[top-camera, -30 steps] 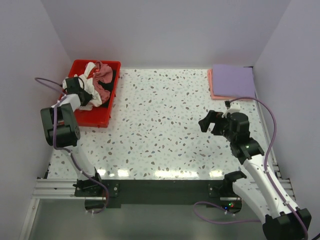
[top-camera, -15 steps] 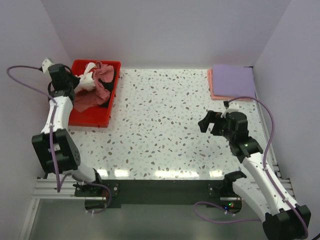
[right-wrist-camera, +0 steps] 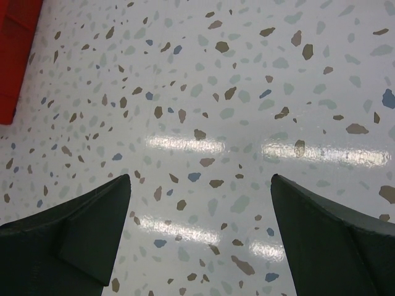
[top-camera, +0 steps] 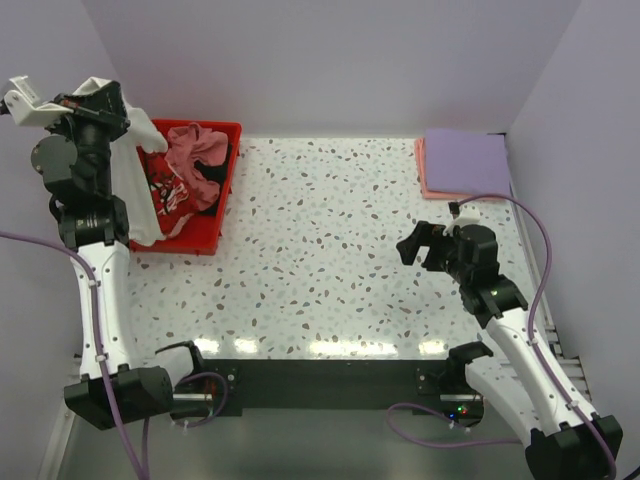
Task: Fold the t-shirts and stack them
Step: Grab the tshirt from the pile, then move the tshirt to the center of the board
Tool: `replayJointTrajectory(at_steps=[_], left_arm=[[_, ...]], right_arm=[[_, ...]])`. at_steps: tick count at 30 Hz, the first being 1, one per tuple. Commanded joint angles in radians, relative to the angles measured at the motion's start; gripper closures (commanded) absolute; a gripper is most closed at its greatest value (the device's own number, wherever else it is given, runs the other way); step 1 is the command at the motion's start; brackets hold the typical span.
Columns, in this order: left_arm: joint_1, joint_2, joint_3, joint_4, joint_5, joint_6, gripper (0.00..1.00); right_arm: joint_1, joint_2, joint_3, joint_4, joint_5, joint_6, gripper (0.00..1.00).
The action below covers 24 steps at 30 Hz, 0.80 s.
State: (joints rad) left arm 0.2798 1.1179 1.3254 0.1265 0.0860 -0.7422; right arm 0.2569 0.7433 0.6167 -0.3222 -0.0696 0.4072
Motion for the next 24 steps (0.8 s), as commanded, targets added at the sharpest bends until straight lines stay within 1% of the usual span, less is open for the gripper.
replayJointTrajectory(at_steps=[1,2,3,4,6,7,8,11,12,14,16,17,21,22,24], left_arm=[[-0.011,-0.021,0.084,0.117,0.175,-0.048,1.0],[-0.022,-0.018,0.127,0.086,0.225,-0.068,1.0],[-0.028,-0.015,0.127,0.07,0.262,-0.075,1.0],[-0.037,-0.007,0.162,0.067,0.296,-0.08,1.0],[-0.091,-0.007,0.181,0.074,0.365,-0.089,1.0],[-0.12,-0.009,0.184,0.079,0.374,-0.073,1.0],[-0.189,-0.013,0.189,0.07,0.367,-0.065,1.0],[-0.28,-0.012,0.189,0.084,0.36,-0.025,1.0],[-0.35,-0.006,0.201,0.085,0.344,-0.017,1.0],[-0.414,0.035,0.227,0.076,0.354,-0.002,1.0],[-0.45,0.1,0.279,0.059,0.388,-0.003,1.0],[-0.483,0.123,0.296,0.059,0.43,-0.008,1.0],[-0.559,0.23,0.362,0.061,0.524,-0.031,1.0],[-0.58,0.262,0.373,0.061,0.535,-0.023,1.0],[-0.661,0.287,0.403,0.052,0.522,0.001,1.0]], right_arm=[[-0.001,-0.015,0.012,0.024,0.005,-0.001,0.01],[0.001,-0.013,0.012,0.028,0.005,-0.001,0.01],[0.001,-0.012,0.012,0.026,0.005,-0.001,0.01],[-0.001,-0.01,0.014,0.023,0.013,0.001,0.01],[0.001,-0.005,0.015,0.021,0.014,0.001,0.01],[-0.001,-0.004,0.014,0.023,0.014,0.001,0.01],[-0.001,-0.004,0.014,0.026,0.007,0.001,0.01],[-0.001,-0.001,0.014,0.028,0.008,0.001,0.01],[0.001,0.001,0.015,0.026,0.011,0.002,0.01],[0.001,0.004,0.012,0.029,0.01,0.002,0.01],[-0.001,0.007,0.012,0.031,0.007,0.002,0.01],[0.001,0.005,0.012,0.031,0.007,0.002,0.01],[-0.001,0.001,0.011,0.026,0.021,0.001,0.01],[0.001,-0.001,0.009,0.028,0.016,0.001,0.01],[0.001,-0.004,0.008,0.029,0.016,-0.002,0.01]])
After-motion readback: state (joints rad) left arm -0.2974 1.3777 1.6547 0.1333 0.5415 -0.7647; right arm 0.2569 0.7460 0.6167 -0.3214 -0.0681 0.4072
